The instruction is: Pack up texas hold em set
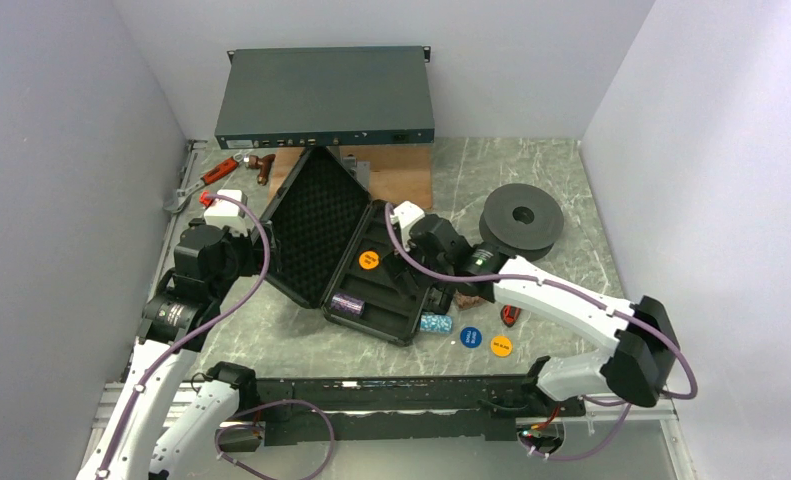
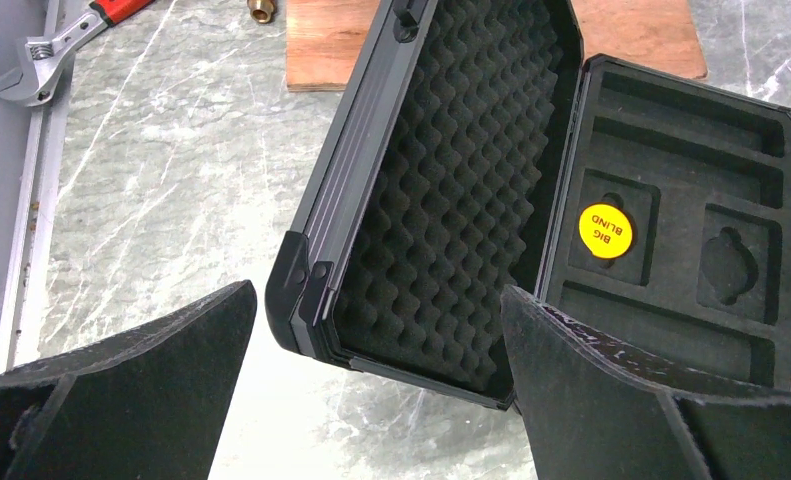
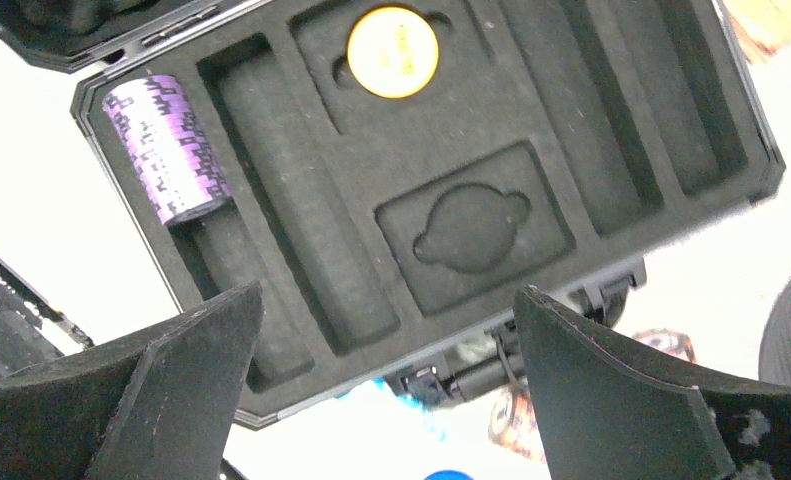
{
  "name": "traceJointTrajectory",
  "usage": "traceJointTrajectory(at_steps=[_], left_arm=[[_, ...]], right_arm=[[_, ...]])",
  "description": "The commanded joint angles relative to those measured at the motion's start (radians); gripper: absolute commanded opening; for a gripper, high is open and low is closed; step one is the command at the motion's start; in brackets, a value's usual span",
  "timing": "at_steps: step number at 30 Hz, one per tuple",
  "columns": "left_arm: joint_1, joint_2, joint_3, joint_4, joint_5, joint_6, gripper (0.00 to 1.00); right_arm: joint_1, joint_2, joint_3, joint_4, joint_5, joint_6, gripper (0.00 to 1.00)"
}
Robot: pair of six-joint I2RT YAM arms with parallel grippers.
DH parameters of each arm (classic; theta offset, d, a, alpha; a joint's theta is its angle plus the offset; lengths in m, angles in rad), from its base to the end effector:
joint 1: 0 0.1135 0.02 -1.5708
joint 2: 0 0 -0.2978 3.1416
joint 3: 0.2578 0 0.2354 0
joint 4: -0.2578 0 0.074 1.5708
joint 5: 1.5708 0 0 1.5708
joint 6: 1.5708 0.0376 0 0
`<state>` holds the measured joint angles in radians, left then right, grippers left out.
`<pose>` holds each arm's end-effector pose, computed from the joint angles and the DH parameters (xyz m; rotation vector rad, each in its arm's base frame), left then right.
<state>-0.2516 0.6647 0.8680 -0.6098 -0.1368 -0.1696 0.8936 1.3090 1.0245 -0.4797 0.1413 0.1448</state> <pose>0.0968 -0.0196 0.3579 -0.0080 1.9759 -0.1394 0.1661 0.1982 0.3179 -0.7939 2.2147 0.3534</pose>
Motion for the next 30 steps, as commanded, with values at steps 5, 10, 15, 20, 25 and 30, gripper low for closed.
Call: traceJointTrajectory(at_steps=[5,10,15,20,25,30], left_arm=[[0.012,-0.012,-0.003,0.031,0.002,0.010,0.99],[0.015,-0.011,-0.003,0.031,0.004,0.009,0.99],[0.017,-0.015,-0.004,0.031,0.003,0.009,0.99],[0.017,-0.014,-0.004,0.033,0.008,0.009,0.99],[0.017,-0.010,-0.004,0.031,0.007,0.009,0.99],[0.020,-0.008,-0.004,0.031,0.005,0.008,0.99]], right_arm=[[0.006,-0.145,-0.071,-0.156,0.154,0.279,1.00],[0.004,-0.171,-0.081,-0.273,0.235,0.367,1.00],[-0.021,-0.198,-0.103,-0.332,0.239,0.418,1.00],[-0.100,-0.207,-0.147,-0.363,0.153,0.427,1.00],[-0.146,-0.213,-0.159,-0.411,0.126,0.458,1.00],[-0.162,-0.163,-0.147,-0.463,0.118,0.529,1.00]])
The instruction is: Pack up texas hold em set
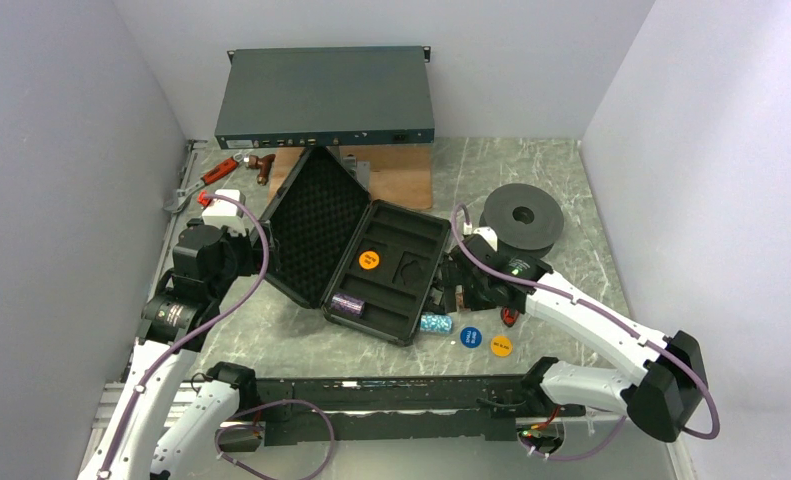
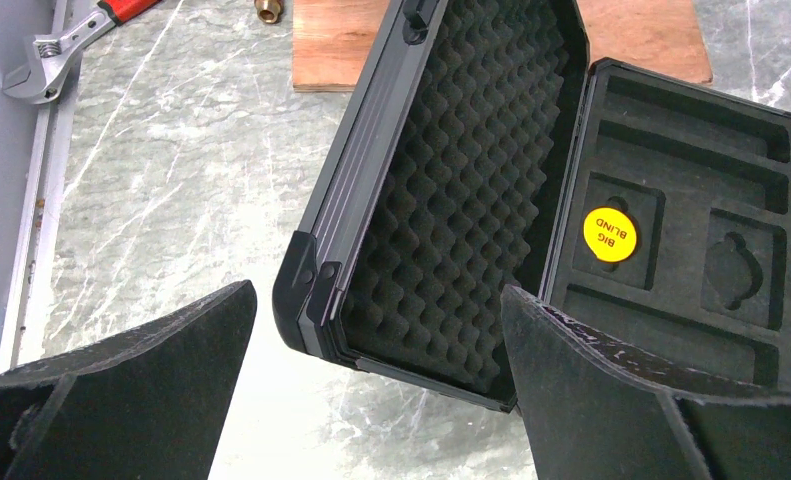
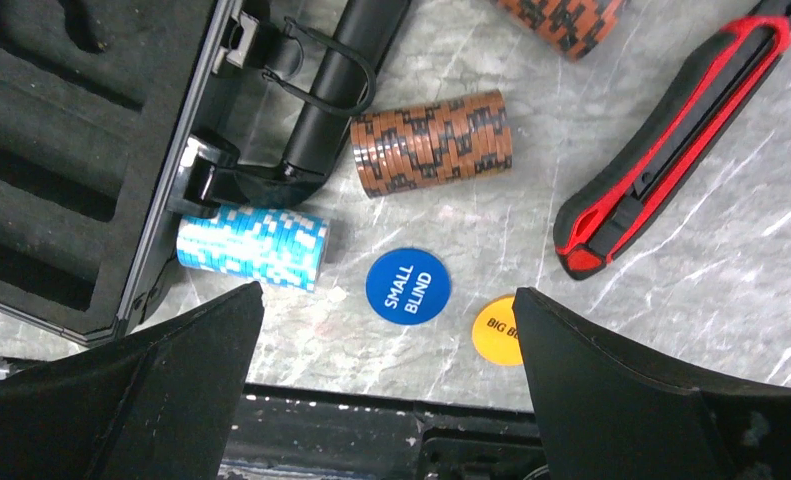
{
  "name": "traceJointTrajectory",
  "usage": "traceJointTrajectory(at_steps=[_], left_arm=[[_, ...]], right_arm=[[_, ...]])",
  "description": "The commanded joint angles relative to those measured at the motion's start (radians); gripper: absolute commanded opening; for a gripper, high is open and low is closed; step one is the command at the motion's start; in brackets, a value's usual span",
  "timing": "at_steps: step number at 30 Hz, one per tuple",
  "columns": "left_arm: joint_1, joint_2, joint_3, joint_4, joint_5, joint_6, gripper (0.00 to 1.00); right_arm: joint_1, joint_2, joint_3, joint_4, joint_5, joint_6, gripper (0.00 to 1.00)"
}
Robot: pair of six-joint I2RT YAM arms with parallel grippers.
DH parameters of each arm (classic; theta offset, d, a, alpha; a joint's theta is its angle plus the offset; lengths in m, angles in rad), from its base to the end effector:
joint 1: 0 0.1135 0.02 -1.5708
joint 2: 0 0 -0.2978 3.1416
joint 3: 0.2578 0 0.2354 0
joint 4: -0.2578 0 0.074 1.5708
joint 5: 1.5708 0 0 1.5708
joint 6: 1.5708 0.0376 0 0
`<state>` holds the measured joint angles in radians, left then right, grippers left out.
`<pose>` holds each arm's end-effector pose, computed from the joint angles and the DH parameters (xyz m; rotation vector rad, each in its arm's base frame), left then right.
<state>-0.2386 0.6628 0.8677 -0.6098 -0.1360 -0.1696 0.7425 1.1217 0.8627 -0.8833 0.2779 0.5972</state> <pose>0.0966 -0.0182 0.3580 -0.0205 1.9740 -0.1320 0.1336 0.1086 0.2813 -0.1113 2.6349 0.0671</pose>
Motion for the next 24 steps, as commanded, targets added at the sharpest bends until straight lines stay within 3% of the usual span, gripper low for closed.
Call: traceJointTrajectory(at_steps=[1,6,15,24], left_arm=[[0.007,-0.005,-0.004,0.030,0.004,0.009,0.99],[0.009,-0.006,-0.004,0.030,0.002,0.009,0.99],[0.016,-0.013,-0.004,0.030,0.008,0.008,0.99],[0.018,-0.022,-0.006,0.030,0.006,0.008,0.99]], right_arm=[[-0.011,0.031,0.013,-0.065,-0.029,0.092,1.00],[-0.014,0.044,0.030,-0.094,-0.084,0.194,1.00],[-0.031,0.063,-0.017,-0.167,-0.023,0.387,0.97],[-0.057,0.040,-0.105,-0.108,-0.072,0.462,0.78]])
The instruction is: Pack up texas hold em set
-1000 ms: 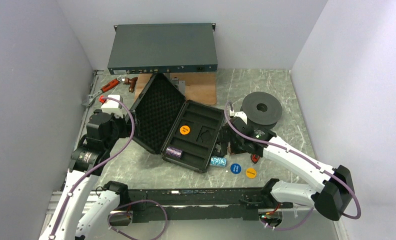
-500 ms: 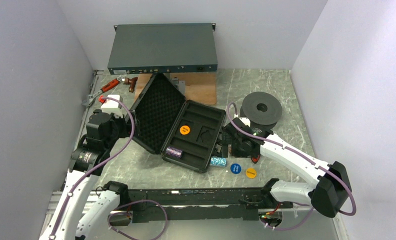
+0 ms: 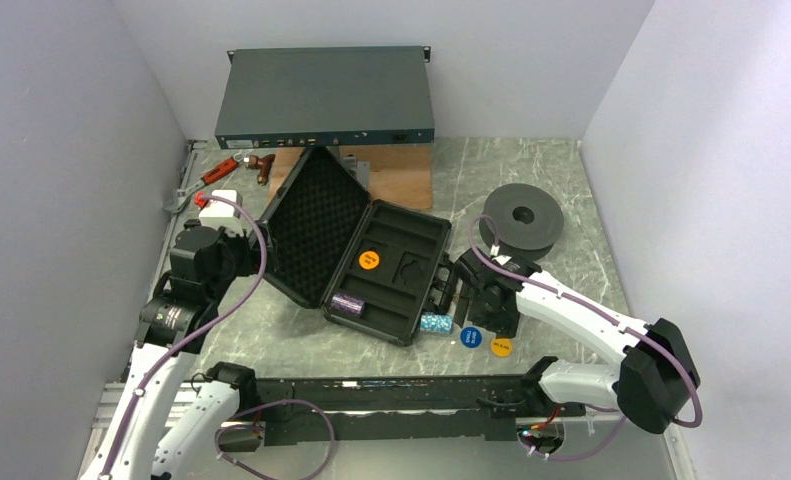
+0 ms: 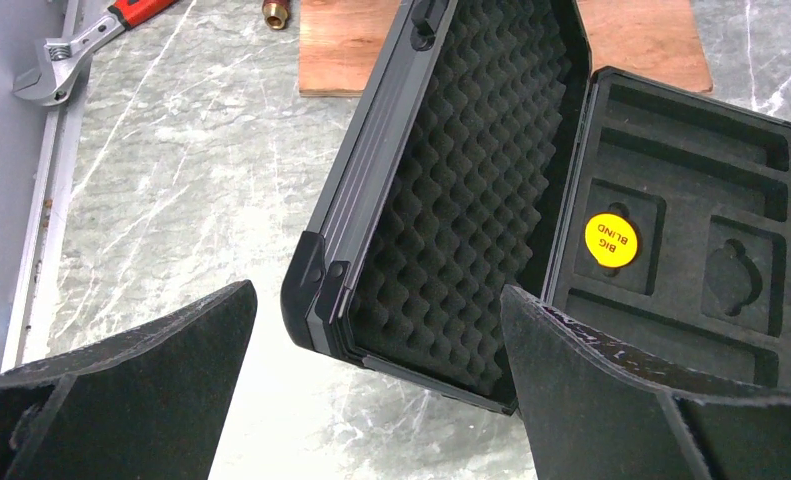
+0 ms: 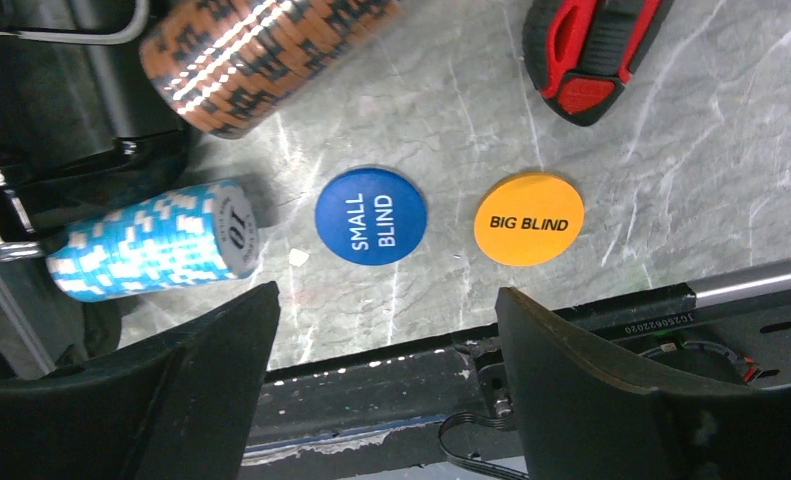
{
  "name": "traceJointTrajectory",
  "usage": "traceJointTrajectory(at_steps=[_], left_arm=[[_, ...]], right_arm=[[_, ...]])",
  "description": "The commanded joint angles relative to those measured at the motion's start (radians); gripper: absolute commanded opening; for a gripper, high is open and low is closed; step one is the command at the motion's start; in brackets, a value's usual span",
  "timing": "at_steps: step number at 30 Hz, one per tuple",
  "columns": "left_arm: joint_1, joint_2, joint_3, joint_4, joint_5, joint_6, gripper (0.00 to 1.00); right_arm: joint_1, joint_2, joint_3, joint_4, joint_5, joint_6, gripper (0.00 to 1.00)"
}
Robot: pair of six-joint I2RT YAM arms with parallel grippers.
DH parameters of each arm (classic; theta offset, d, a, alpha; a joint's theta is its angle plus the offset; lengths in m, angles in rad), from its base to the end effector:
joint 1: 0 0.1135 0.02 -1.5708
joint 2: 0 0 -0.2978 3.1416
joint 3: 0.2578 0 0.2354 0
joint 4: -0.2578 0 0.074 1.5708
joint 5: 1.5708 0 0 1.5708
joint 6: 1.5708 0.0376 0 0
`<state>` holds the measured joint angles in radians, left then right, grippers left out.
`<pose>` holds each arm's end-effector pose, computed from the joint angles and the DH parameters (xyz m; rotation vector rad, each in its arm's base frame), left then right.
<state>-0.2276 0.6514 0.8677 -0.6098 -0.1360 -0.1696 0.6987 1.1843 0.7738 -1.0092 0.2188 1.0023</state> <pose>0.0941 -0.0166 0.3589 -0.0322 1.9624 -0.1273 0.1255 0.0948 0.2441 0.4588 2.8410 -0.0448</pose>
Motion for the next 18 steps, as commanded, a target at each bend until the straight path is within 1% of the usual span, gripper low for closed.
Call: traceJointTrajectory(at_steps=[1,9,14,18], left_arm=[[0.007,-0.012,-0.006,0.030,0.007,0.008,0.99],[0.008,-0.014,-0.006,0.030,0.007,0.007,0.99],[0.008,-0.012,-0.006,0.030,0.009,0.008,0.99],[0.008,-0.010,-0.006,0.030,0.011,0.009,0.99]], right_arm=[[-0.018,-0.026,-0.022,0.027,-0.016,0.058,0.76],[-0.030,-0.009,-0.074,0.113,-0.057,0.059,0.68],[-0.030,0.009,-0.093,0.164,-0.077,0.056,0.66],[-0.030,0.038,-0.090,0.174,-0.060,0.046,0.67]])
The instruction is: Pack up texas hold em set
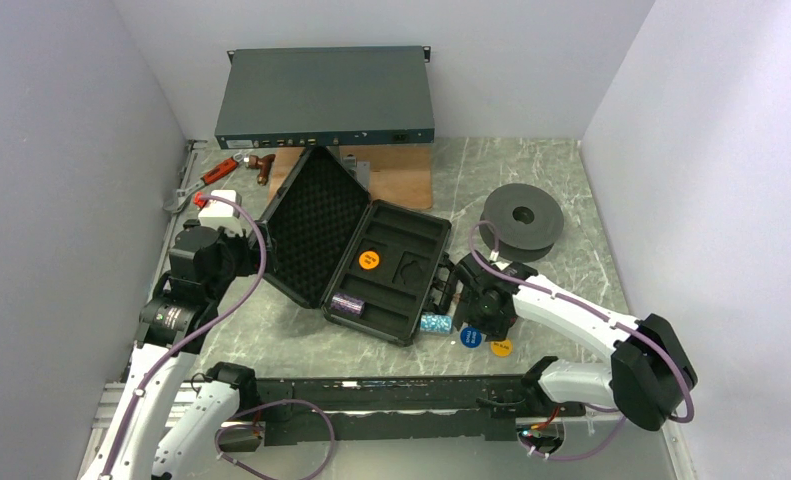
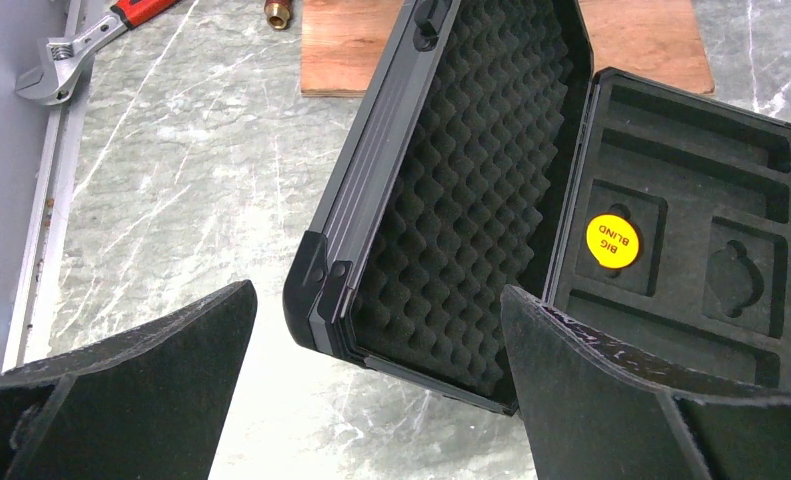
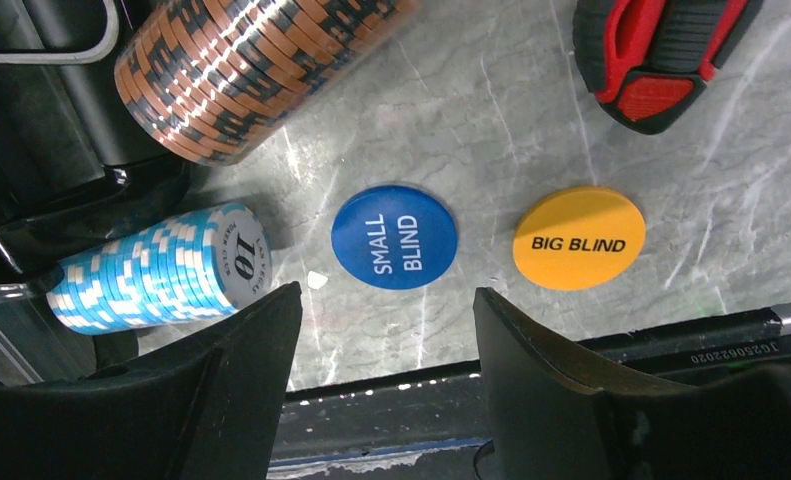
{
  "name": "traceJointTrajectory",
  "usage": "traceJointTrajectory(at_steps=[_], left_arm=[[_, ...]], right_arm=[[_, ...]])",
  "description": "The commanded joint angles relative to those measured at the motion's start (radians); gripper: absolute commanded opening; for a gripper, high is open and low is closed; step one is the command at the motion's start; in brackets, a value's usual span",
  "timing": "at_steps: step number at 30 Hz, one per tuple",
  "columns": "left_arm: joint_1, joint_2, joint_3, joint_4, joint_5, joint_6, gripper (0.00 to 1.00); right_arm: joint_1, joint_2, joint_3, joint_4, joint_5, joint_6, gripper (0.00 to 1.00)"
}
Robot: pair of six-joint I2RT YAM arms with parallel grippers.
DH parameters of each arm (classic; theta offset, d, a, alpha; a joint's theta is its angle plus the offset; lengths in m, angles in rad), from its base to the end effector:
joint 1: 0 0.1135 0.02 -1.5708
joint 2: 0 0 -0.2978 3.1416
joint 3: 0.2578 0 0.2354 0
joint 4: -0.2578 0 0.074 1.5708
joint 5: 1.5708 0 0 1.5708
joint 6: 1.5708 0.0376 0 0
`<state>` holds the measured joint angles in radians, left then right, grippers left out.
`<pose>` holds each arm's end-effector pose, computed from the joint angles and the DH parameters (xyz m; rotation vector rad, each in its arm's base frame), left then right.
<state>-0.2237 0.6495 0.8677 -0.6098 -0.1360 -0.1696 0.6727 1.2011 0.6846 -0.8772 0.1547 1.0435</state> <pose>0.0937 -0.0161 0.3590 -0.0362 1.9603 -0.1252 0.1284 0.0949 0.2215 0.5559 2.8553 0.0480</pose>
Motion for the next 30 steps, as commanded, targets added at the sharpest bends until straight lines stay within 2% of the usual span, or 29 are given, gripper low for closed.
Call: traceJointTrajectory(at_steps=[1,30], left_arm=[[0.004,-0.008,-0.006,0.030,0.010,0.009,0.99],[0.003,-0.014,-0.003,0.027,0.013,0.007,0.99]], right_arm=[[-0.004,0.030,0.001,0.041,0.008,0.004,0.67],[-0.005,0.117,-0.020,0.094,0.032,-0.005,0.65]])
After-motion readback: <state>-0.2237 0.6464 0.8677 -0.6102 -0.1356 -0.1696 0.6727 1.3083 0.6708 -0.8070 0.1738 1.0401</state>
